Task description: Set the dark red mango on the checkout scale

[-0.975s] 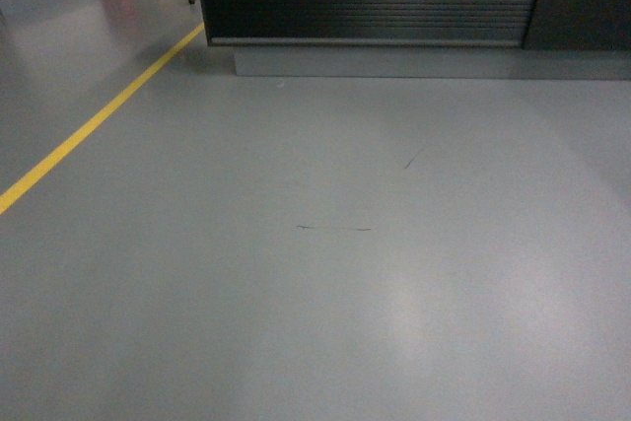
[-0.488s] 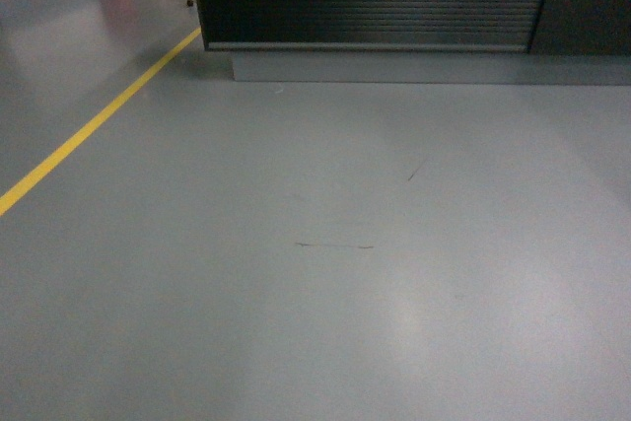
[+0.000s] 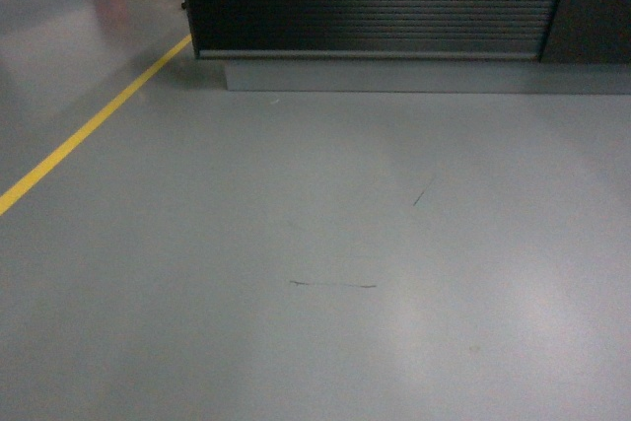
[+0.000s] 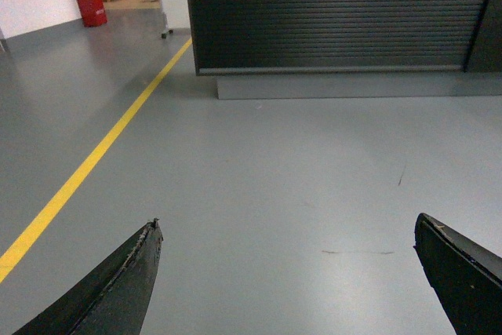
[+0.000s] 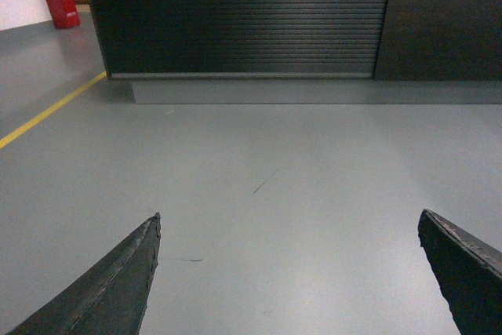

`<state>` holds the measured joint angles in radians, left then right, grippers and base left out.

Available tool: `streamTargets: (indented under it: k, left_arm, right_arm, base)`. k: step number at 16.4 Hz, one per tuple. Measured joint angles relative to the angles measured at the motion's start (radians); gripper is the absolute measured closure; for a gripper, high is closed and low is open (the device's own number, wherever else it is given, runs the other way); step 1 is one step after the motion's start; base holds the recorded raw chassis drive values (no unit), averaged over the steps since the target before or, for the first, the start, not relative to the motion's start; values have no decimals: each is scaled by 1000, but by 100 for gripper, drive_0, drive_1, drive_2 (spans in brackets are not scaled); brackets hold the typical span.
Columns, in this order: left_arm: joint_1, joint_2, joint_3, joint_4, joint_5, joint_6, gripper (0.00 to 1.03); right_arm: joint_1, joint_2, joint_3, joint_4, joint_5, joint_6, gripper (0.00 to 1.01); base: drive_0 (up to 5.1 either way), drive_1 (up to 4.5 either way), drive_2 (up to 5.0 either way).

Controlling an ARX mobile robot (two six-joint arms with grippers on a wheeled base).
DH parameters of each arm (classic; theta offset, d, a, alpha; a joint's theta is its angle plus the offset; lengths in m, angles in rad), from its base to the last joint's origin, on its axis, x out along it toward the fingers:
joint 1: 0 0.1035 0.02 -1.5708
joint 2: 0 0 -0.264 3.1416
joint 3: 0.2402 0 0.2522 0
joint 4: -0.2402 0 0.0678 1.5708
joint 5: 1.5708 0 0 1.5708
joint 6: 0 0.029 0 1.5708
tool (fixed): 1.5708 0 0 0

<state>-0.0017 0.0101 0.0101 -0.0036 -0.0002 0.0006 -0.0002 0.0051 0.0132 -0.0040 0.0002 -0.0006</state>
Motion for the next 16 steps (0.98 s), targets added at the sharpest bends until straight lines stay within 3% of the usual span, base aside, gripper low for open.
streamTargets:
  k: [16]
  left_arm:
    - [0,0,0,0,0,0,5]
  right_arm:
    - [0,0,0,0,0,0,3]
  base:
    - [-4,427,-435]
